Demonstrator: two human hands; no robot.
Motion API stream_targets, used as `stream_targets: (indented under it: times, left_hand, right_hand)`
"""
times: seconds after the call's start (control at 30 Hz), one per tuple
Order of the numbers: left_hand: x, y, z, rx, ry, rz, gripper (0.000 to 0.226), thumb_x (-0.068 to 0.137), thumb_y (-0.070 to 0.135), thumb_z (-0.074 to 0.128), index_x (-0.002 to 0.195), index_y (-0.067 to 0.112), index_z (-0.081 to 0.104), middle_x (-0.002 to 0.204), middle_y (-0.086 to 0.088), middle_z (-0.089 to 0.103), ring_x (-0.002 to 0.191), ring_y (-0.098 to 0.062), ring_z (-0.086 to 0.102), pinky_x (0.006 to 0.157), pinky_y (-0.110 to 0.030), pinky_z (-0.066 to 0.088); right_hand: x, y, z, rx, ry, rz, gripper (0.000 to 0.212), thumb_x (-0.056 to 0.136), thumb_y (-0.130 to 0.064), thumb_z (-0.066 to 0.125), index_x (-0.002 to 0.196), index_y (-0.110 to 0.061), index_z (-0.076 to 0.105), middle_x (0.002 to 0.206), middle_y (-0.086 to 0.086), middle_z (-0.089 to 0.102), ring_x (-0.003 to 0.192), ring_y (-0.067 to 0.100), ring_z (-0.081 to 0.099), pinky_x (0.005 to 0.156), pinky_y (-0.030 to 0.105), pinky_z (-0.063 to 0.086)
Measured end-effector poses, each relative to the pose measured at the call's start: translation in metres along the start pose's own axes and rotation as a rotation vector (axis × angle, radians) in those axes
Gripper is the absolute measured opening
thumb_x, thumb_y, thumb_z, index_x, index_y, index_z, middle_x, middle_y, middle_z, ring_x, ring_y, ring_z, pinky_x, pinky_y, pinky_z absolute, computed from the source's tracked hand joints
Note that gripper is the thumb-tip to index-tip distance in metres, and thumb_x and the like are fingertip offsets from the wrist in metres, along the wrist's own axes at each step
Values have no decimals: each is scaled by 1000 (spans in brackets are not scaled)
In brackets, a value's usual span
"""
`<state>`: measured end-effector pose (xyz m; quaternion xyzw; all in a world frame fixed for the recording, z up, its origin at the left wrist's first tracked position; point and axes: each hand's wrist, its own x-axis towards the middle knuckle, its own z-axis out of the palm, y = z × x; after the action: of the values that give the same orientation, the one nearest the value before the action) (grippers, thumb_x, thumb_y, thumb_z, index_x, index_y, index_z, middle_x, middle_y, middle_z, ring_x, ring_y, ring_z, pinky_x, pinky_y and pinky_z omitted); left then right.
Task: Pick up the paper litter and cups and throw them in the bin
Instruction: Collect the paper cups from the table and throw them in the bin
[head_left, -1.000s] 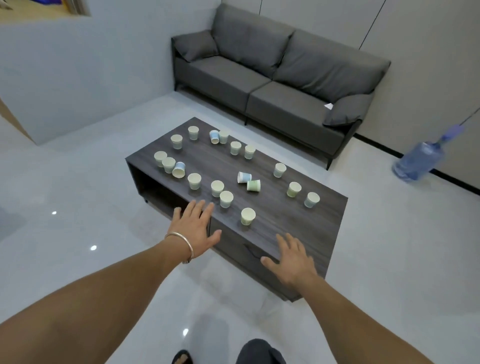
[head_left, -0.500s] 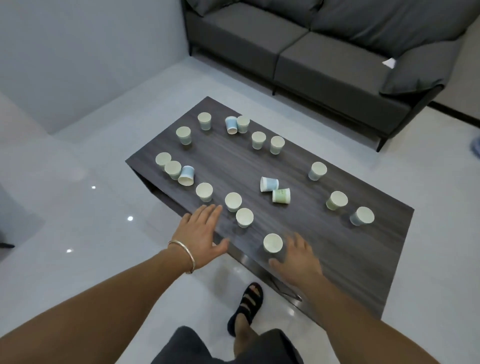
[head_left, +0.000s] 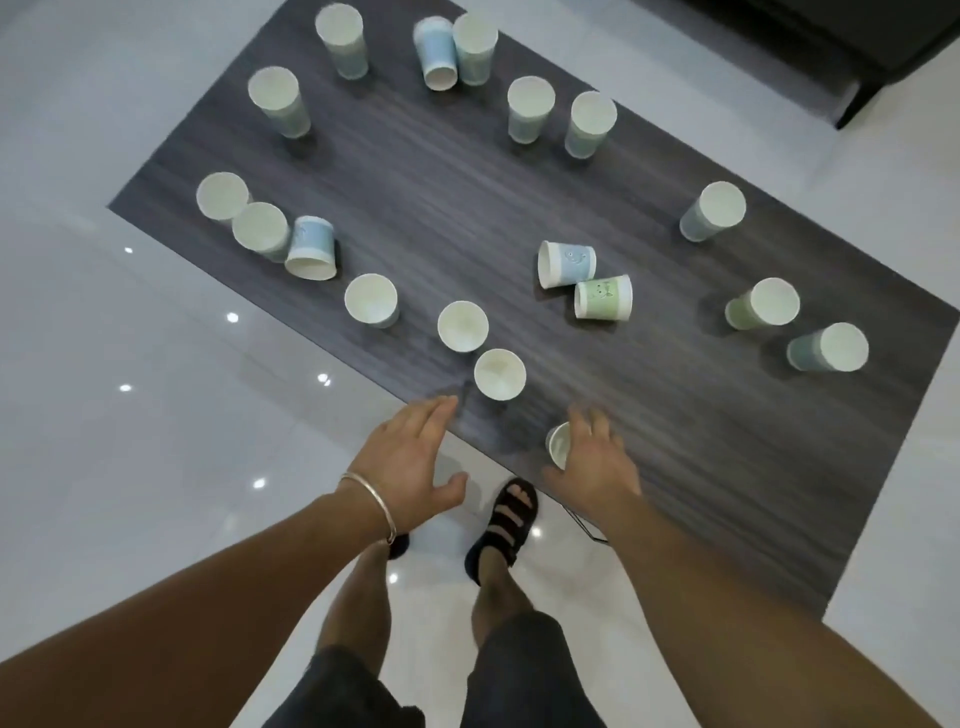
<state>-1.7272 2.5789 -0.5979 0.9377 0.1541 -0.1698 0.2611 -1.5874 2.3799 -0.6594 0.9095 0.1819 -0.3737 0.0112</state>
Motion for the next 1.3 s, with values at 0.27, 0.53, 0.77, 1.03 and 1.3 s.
stream_targets:
  times: [0.27,0.53,0.77,1.03,1.3]
  left_hand:
    - [7,-32,-8,-92,-166,90,94,79,47,64,151,17,12,154,-3,24,140,-18,24,114,-26,22]
    - [-1,-61,-50,-305,-163,104,78,68,44,73,136,25,39,122,7,58,108,-12,55,89,-23,45]
    - [-12,-106,-43,-311,-93,-13,77,65,46,73,132,27,39,117,7,55,100,-16,57,81,-23,47]
    - [-56,-160,-14,-253,-140,-217,77,59,52,60,129,41,31,113,11,46,88,-15,55,71,-27,48]
    - [-66,-154,-52,-151,-86,-184,73,66,48,68,130,26,40,121,4,55,99,-19,57,86,-31,48]
  right_hand:
    - [-35,-74,-4,276,24,121,74,78,-59,60,139,-25,37,136,2,48,118,26,53,85,35,42]
    - [-75,-153,-38,558,-58,-156,78,66,-63,67,135,-36,42,124,-20,53,115,7,53,86,23,42]
    - [-29,-144,-45,424,171,-133,79,73,-72,59,138,-30,42,136,-9,52,124,14,49,97,35,44]
    - [60,-117,-10,164,111,132,105,70,-52,78,148,-17,18,151,10,23,126,38,43,96,46,42]
    - [-7,-134,-11,87,99,176,57,81,-58,53,118,-18,35,118,4,45,97,33,60,71,36,38]
